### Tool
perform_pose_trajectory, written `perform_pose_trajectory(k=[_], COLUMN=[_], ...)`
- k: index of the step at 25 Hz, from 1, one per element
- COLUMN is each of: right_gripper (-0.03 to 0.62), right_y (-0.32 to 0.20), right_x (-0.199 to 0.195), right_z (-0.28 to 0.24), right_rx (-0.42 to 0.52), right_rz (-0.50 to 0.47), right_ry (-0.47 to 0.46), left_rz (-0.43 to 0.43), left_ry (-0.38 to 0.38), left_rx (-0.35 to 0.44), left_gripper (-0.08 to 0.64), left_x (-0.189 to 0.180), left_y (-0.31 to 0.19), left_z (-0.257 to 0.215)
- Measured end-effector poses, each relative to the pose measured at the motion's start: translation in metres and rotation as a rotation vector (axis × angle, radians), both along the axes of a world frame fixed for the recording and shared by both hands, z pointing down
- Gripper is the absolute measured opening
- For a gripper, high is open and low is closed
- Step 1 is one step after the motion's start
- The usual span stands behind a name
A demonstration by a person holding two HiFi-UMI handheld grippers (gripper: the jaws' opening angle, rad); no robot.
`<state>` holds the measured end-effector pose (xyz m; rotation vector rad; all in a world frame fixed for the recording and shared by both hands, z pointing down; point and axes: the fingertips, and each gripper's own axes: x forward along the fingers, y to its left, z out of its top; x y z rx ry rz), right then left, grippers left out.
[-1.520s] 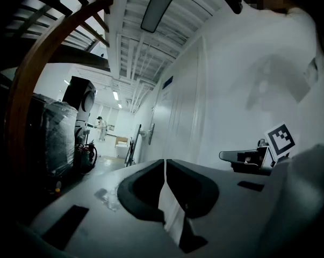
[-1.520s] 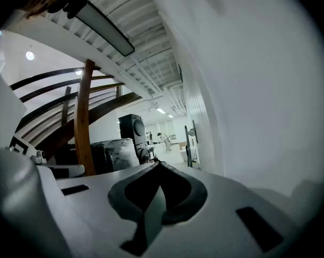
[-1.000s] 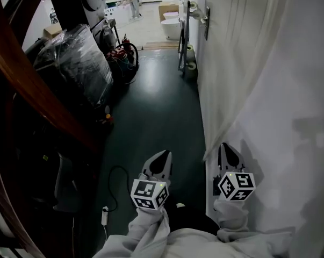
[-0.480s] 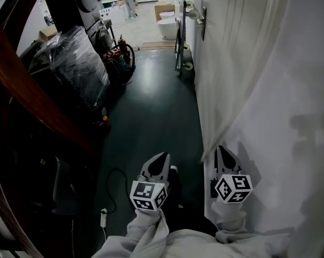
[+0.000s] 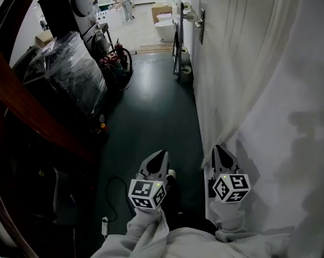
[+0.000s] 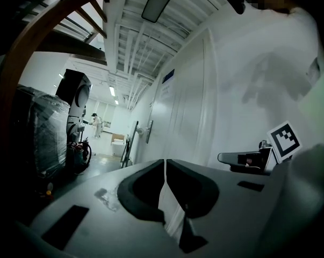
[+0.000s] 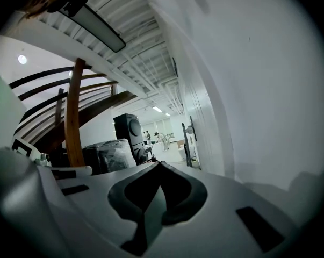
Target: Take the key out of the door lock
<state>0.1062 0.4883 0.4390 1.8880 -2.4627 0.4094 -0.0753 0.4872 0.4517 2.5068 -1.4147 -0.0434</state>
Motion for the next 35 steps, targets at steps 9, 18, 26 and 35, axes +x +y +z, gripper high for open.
perform_pose_trajectory(k=[9,18,26,35], right_gripper=[0.051,0.051,0.051,0.051], right_y=[-0.071,-0.164,-0.233,-0.292], right_x=[0.008,0.006,0.001,-0.015], right_z=[-0.008,-0.027,-0.026,-0.019], right_rx=[-0.003,0.01,-0.001,-0.005], right_rz=[0.04,0.056,0.085,0.097], right_ry=[-0.021,-0.023,-0.023,-0.034], left_rz=[-0.002,0.016,0.039,0.05], left_ry=[0.002,0.0,0.01,0.009], left_rx=[0.008,0.012,0.001,0.0], left_gripper=[0.021,0.021,0.021,0.021], left_x=[-0.003,-0.004,-0.011,-0.028], left_y=[-0.081,-0.177,-0.248,-0.308], left_z=[-0.004,-0.02,-0.018,-0.013])
